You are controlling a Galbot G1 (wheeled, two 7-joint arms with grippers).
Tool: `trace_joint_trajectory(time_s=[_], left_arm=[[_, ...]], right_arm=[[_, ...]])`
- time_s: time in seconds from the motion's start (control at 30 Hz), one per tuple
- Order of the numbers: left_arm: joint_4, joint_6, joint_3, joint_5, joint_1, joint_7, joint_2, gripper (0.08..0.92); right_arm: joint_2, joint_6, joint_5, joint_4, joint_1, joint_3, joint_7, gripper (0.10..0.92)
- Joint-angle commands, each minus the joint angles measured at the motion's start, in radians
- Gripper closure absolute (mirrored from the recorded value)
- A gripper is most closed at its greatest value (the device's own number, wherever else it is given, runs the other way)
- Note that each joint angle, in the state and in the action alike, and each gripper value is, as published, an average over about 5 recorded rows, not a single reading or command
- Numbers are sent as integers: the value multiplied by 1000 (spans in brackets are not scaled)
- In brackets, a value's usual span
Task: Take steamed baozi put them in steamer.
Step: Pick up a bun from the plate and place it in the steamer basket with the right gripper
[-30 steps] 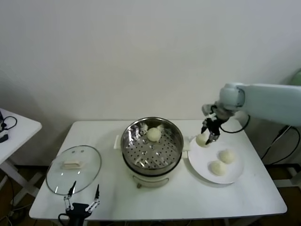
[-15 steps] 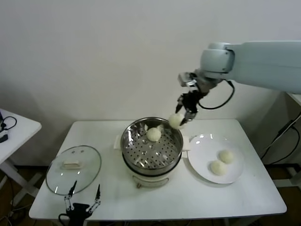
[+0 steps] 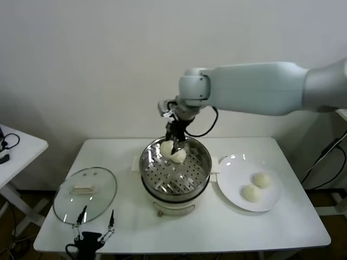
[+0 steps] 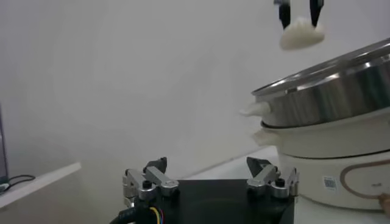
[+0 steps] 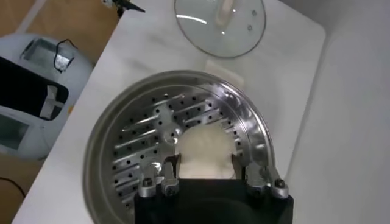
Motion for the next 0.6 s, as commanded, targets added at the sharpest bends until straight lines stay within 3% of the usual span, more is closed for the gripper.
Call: trace_joint_trajectory(time_s=[0.03,0.6], left_arm=[[1,1,-1,-1,-4,2,-23,177],[13,0,-6,-10,-14,3,-17,177]], right_arm=[[118,0,-100,-155,-185,31,17,431],[164,9,-131,-212,-249,35,17,431]])
